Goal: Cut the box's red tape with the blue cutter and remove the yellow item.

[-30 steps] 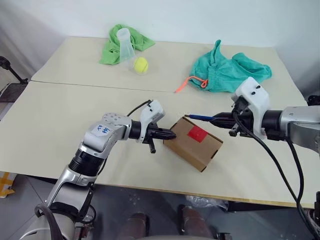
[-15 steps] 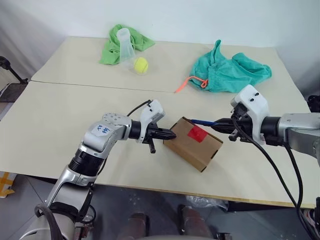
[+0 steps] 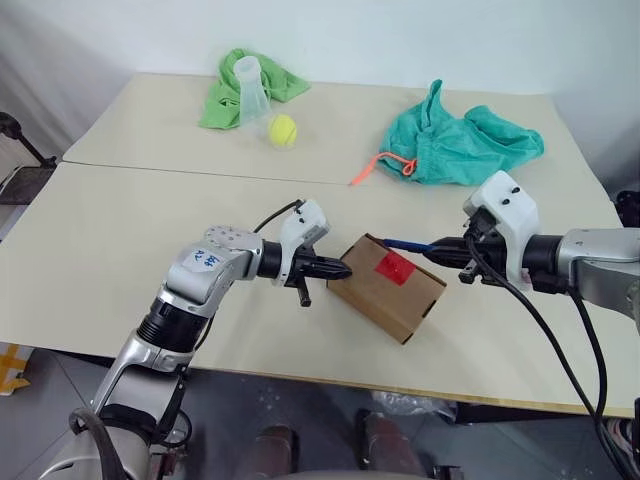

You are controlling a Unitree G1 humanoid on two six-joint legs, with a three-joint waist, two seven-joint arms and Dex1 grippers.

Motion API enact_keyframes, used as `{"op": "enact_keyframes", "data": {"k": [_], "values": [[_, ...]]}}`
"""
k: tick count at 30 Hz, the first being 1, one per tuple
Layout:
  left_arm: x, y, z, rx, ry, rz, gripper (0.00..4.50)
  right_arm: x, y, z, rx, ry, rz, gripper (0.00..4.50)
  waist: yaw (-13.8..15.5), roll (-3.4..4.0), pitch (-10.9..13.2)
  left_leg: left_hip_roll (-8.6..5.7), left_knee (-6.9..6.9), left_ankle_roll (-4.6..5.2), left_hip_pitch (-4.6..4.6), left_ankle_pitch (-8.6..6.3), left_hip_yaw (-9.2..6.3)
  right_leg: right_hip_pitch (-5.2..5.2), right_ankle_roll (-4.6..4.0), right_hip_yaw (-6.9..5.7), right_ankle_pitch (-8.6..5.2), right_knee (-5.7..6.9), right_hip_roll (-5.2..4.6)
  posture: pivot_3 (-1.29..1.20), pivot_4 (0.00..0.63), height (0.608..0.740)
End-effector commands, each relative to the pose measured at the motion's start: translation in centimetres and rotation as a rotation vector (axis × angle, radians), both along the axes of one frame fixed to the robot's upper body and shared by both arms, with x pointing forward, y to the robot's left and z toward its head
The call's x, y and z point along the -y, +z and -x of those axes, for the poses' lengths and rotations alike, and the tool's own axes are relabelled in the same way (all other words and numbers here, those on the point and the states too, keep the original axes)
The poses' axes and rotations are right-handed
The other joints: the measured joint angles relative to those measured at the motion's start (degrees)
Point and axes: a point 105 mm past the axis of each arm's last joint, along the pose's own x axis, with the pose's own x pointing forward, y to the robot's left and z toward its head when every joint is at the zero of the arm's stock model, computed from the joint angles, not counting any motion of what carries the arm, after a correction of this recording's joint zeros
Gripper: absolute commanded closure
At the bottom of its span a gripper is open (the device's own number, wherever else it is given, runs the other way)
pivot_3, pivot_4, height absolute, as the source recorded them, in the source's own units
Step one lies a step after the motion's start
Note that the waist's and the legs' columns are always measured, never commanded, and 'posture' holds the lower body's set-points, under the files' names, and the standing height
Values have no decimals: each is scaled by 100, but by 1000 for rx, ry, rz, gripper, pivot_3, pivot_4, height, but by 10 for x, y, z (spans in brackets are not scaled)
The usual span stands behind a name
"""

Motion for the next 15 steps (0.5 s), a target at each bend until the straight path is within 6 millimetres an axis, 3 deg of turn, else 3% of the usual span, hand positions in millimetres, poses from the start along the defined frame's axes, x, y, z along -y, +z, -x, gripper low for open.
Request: {"op": "enact_keyframes", "data": {"k": [1, 15], "values": [[-2, -1, -2, 9, 13, -22, 4464, 2, 21, 2, 73, 0, -26, 4312, 1, 0, 0, 0, 0, 0, 0, 0, 0, 0, 0, 0, 0, 0, 0, 0, 150, 740], [-3, -1, -2, 6, 17, -23, 4464, 11, 0, 4, 6, -33, 5, 4312, 0, 0, 0, 0, 0, 0, 0, 0, 1, 0, 0, 0, 0, 0, 0, 0, 150, 740]]}}
